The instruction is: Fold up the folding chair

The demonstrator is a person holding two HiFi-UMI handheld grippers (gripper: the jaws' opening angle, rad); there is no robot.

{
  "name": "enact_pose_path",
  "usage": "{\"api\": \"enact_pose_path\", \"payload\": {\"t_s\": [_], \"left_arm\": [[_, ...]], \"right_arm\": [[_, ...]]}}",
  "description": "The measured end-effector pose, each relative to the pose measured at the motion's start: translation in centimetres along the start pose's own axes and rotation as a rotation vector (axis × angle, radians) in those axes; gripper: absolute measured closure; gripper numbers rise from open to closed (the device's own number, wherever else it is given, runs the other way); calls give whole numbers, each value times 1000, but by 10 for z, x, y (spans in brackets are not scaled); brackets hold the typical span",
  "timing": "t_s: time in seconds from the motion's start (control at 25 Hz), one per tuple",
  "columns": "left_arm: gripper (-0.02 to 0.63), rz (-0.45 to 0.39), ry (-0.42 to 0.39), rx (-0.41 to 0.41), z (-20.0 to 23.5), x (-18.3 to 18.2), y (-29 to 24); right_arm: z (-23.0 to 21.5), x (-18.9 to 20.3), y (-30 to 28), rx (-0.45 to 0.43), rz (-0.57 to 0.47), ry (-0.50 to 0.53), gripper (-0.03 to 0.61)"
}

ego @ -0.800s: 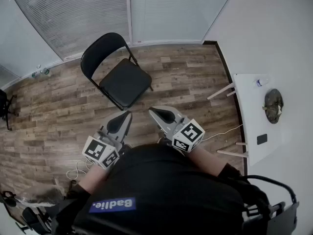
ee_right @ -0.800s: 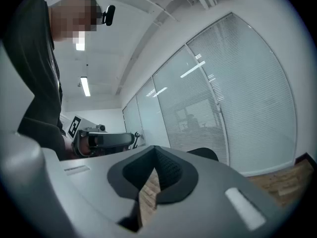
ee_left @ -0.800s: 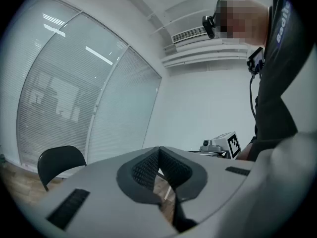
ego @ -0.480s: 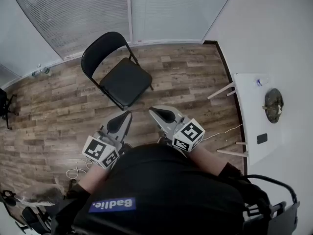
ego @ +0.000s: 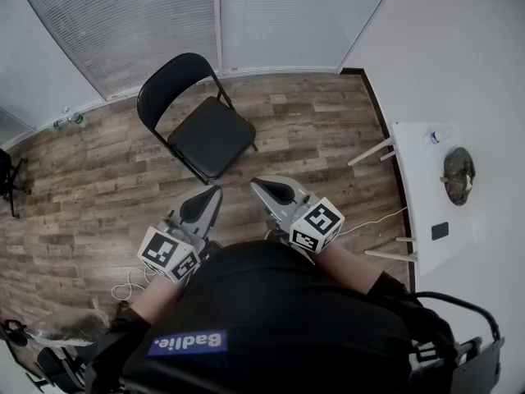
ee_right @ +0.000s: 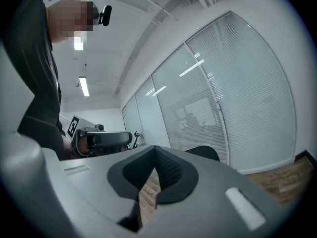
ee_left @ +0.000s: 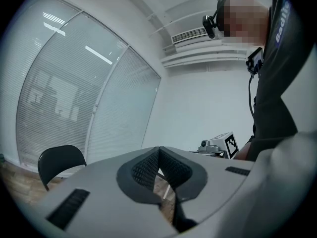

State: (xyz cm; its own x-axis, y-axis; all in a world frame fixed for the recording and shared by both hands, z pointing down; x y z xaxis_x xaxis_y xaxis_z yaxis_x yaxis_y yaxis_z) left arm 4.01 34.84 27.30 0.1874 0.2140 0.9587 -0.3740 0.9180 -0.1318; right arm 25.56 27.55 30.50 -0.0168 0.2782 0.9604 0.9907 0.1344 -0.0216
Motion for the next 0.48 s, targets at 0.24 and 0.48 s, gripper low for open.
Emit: {"api": "enact_pose_path", "payload": {"t_s": [0.24, 0.48], "left_arm": [[609, 0, -5, 4, 8, -4, 7], [609, -6, -5, 2, 22, -9, 18]], "right_arm": [[5, 1, -9, 8, 12, -2, 577], [13, 1, -23, 23, 24, 4, 577]]}}
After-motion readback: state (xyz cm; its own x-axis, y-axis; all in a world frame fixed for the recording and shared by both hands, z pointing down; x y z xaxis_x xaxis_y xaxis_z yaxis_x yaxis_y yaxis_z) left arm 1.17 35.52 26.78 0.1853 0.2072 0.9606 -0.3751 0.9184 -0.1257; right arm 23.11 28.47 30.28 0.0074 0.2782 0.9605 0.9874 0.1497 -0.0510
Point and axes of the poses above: the fingertips, and each gripper's own axes: y backward along the fingers, z to its left, x out of its underside, the point moved 10 cm from there along y, backward along the fingers, and after that the axes turned 12 degrees about -x, right-handed, at the moved point
